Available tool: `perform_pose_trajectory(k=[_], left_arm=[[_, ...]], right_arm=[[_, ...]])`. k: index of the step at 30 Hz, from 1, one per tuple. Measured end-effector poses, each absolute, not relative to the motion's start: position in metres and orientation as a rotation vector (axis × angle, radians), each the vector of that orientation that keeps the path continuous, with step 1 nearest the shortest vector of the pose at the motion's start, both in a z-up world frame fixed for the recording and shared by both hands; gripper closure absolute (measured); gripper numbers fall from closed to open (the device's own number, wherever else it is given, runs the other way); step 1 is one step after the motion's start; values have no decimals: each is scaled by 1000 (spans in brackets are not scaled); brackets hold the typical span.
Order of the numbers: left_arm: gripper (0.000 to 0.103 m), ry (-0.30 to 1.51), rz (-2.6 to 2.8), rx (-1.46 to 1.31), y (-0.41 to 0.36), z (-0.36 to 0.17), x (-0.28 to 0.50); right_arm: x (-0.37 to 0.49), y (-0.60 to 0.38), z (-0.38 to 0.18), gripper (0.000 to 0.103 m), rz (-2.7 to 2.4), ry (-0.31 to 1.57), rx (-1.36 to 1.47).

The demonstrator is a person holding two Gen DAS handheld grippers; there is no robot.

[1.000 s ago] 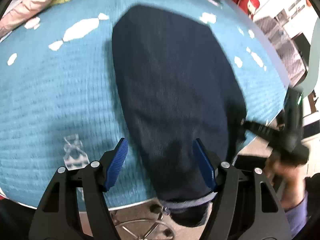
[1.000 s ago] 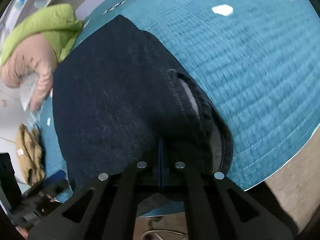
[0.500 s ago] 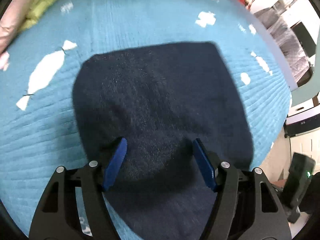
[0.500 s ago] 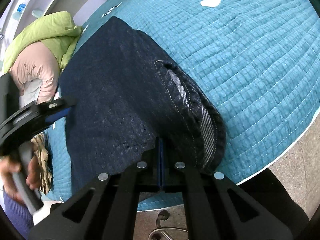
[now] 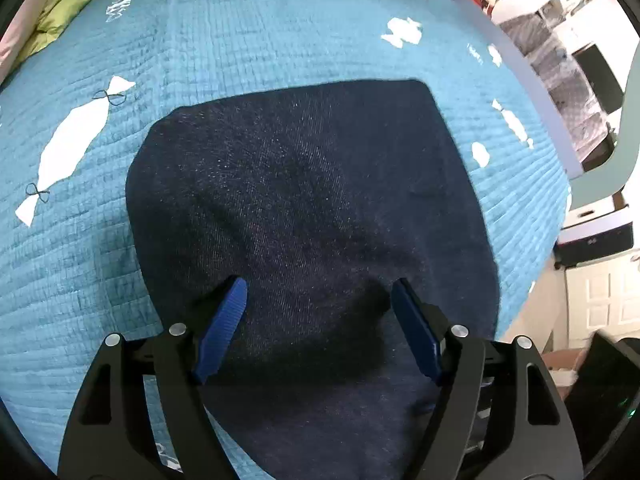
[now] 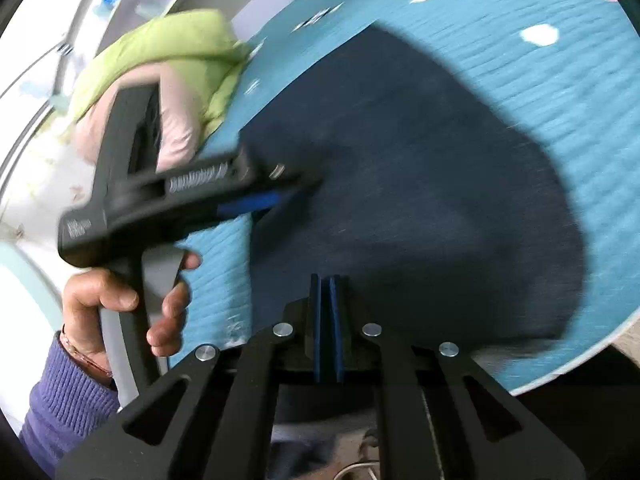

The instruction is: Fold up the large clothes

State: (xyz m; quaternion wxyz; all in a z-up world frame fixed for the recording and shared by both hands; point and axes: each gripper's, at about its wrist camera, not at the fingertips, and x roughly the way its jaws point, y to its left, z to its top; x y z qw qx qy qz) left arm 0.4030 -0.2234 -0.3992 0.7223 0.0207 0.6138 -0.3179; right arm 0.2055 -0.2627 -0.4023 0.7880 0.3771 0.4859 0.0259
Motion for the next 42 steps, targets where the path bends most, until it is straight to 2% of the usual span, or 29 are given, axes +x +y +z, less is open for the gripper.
perform_pose_trajectory(k=[1, 3, 8, 9, 11, 13, 15, 18, 24, 27, 33, 42], left_arm=[[28, 1351, -708, 18, -219, -397, 403], [28, 1351, -721, -55, -211, -391, 402], [28, 1302, -662, -98, -180, -380, 379], [28, 1297, -652, -102, -174, -380, 375], [28, 1297, -619, -147, -154, -384, 361], [28, 1330, -607, -209, -139, -392, 350], [28, 1364, -614, -255, -132, -403, 338], [28, 1422, -622, -274, -135, -418, 318], [27, 1460, -633, -255, -153, -435, 290], [27, 1474, -629, -273, -151, -435, 293], [27, 1482, -628, -254, -150, -438, 294], [26, 1494, -629, -234, -162, -439, 297]], right_arm=[[207, -260, -414, 103, 30, 1093, 801], [207, -262, -435, 103, 15, 1114, 815], [206, -266, -425, 103, 21, 1118, 825], [200, -272, -419, 96, 21, 1084, 865], [192, -287, -404, 92, 13, 1019, 898], [178, -306, -387, 78, -13, 951, 912], [162, -331, -370, 51, -95, 919, 883], [142, -361, -366, 44, -202, 922, 896], [129, -385, -414, 40, -226, 1053, 1090], [131, -383, -417, 39, -288, 1093, 1053], [131, -389, -434, 34, -275, 1068, 1129], [136, -390, -433, 34, -194, 1034, 1187]])
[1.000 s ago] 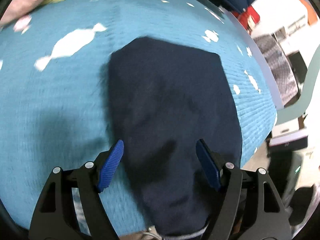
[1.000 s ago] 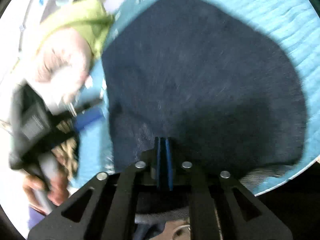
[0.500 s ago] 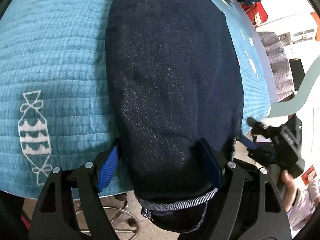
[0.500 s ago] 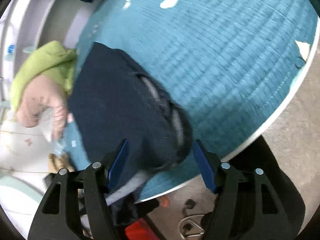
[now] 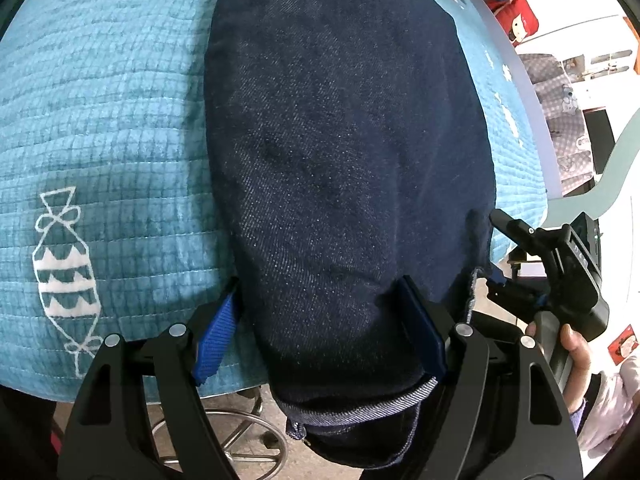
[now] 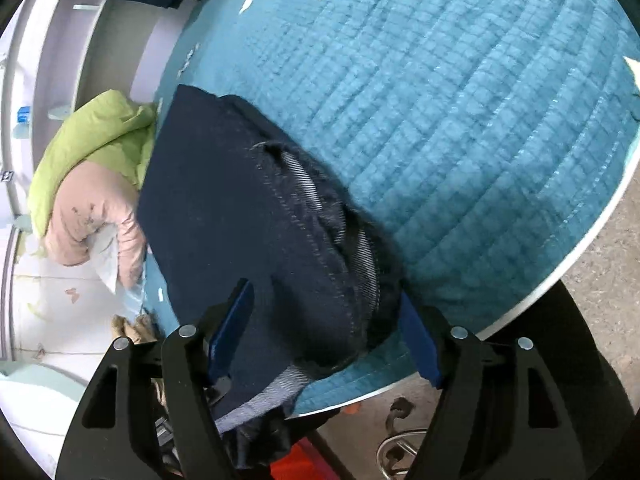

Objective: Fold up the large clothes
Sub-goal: 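Grasp the folded jacket bundle with both grippers and lift it off the mattress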

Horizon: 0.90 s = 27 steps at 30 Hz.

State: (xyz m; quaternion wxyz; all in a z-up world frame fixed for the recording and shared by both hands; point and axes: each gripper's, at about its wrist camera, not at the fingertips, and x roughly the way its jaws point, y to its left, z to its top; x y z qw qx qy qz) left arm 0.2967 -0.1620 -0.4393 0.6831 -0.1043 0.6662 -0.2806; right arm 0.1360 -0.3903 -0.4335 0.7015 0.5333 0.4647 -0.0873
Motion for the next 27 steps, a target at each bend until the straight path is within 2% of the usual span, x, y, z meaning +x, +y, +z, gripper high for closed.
perform_pose_trajectory(k=[3, 6, 11, 17, 18, 21, 25, 27], left_arm=[[26, 1492, -632, -234, -159, -441, 297], [26, 1492, -634, -232, -158, -441, 297], [24, 1498, -634, -230, -157, -442, 299], [24, 1499, -639, -236, -160, -444, 302], [24, 1500, -638, -236, -160, -444, 302], [23, 1506, -642, -245, -158, -444, 303], [21, 1520, -634, -261, -157, -447, 307], [21, 1516, -637, -248, -160, -444, 306]], right_arm=[[141, -396, -436, 34, -185, 1017, 1231], [151, -394, -415, 42, -96, 955, 1205], [173, -392, -422, 41, -221, 1084, 1083], [172, -401, -436, 38, -215, 1054, 1203], [173, -401, -430, 45, -173, 1039, 1227], [174, -403, -403, 46, -90, 983, 1212], [175, -405, -411, 44, -231, 1084, 1099], [167, -410, -428, 41, -250, 1106, 1132]])
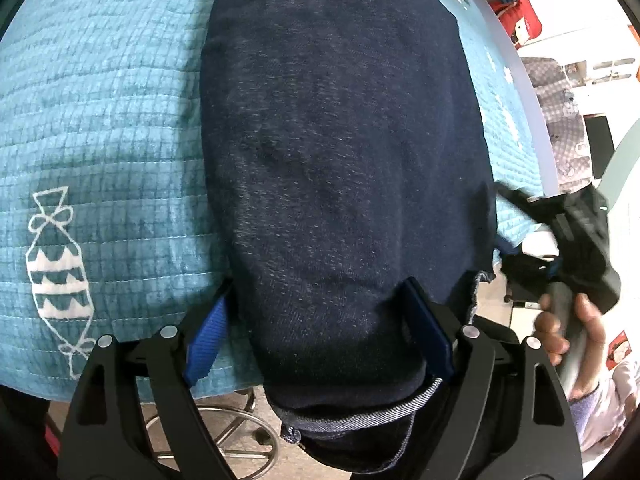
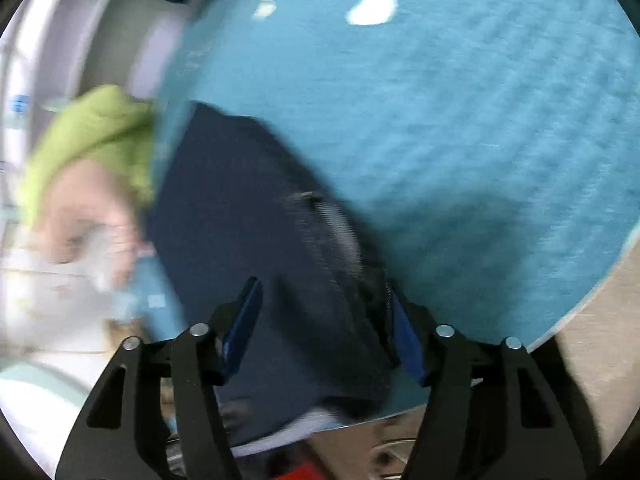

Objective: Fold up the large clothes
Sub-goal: 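Grasp the folded jacket bundle with both grippers and lift it off the mattress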

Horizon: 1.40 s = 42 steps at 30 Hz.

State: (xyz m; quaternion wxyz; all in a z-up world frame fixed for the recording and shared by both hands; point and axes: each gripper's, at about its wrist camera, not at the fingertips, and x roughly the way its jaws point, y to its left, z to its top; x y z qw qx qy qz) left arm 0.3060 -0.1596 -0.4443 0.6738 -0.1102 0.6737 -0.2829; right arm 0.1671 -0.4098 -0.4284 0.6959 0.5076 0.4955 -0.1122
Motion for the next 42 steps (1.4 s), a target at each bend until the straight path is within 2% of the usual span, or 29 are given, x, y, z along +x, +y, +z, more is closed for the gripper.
perform_pose_trajectory(k=[5, 8, 11, 15, 18, 20, 26, 29, 31, 34, 36, 37, 38, 39, 42], left_arm=[[18, 1526, -634, -281, -161, -448, 306], [16, 1533, -628, -268, -167, -449, 307], [16, 1536, -628, -277, -168, -448, 308], [16, 1535, -620, -311, -167, -447, 308], [18, 1532, -606, -297, -167, -446, 308], [28, 1522, -597, -243, -169, -445, 307], [55, 1461, -602, -192, -167, -430, 305], [61, 1417, -615, -154, -163, -419, 302], [62, 1405, -625, -163, -159, -413, 303], [57, 1468, -629, -274, -145, -423, 312], [50, 1528, -616, -334, -136, -439, 316], [43, 1540, -596, -358, -132, -445, 316], [26, 1544, -567, -372, -128, -451, 314], [20, 1545, -546, -371, -126, -454, 312], [18, 1528, -560, -342, -127, -456, 308]], right_arm=[[163, -402, -448, 39, -8, 1054, 1341], [170, -398, -453, 41, -32, 1093, 1243], [173, -395, -458, 38, -24, 1069, 1267], [177, -383, -445, 65, 34, 1021, 1261], [172, -385, -449, 79, 21, 1040, 1251], [173, -383, -451, 83, 8, 1029, 1246], [182, -353, -414, 87, -57, 1051, 950], [189, -336, -397, 87, -78, 1065, 811], [190, -334, -392, 87, -75, 1061, 813], [189, -342, -393, 87, -69, 1060, 880], [188, -345, -394, 87, -68, 1073, 906], [188, -346, -395, 87, -69, 1078, 909], [187, -346, -396, 87, -74, 1080, 903], [187, -345, -396, 87, -76, 1081, 906], [184, -349, -403, 88, -83, 1086, 946]])
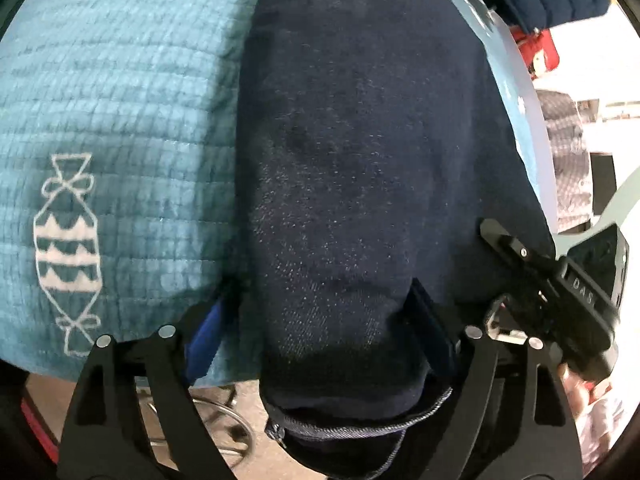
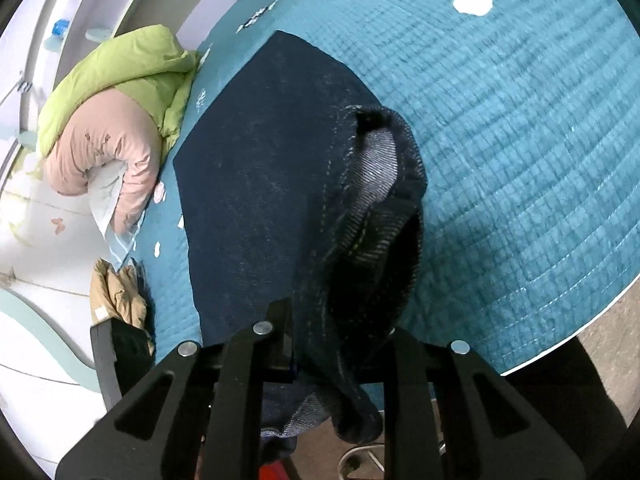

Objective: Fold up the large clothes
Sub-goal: 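Grasp the folded jacket bundle with both grippers and lift it off the mattress, then carry the jacket bundle with both grippers onto the beige garment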

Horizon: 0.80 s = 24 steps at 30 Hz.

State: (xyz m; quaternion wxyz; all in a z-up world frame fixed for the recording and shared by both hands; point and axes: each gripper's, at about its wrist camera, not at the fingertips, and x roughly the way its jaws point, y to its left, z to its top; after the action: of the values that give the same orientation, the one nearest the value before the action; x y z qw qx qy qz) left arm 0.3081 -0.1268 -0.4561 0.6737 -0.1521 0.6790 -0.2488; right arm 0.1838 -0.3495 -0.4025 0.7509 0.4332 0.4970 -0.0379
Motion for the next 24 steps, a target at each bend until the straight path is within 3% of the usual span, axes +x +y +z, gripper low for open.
perform_pose_trajectory(k=[1, 2, 3, 8, 17, 24], left_arm=[[19, 1526, -562, -325, -130, -455, 309], [38, 1501, -575, -318, -134, -450, 309], [45, 1485, -595, -300, -140, -445, 309], [62, 1342, -619, -101, -153, -409, 294], [67, 1148, -679, 40, -164, -338, 280], [67, 1068, -690, -17, -138, -289, 284]], right_arm=[[183, -352, -407, 87, -87, 1090, 962], [178, -355, -407, 87, -88, 1091, 966], [178, -353, -406, 87, -93, 1095, 944], [188, -330, -384, 87, -103, 1099, 765], [203, -265, -325, 88, -95, 1019, 425], [209, -227, -278, 88, -31, 927, 369]])
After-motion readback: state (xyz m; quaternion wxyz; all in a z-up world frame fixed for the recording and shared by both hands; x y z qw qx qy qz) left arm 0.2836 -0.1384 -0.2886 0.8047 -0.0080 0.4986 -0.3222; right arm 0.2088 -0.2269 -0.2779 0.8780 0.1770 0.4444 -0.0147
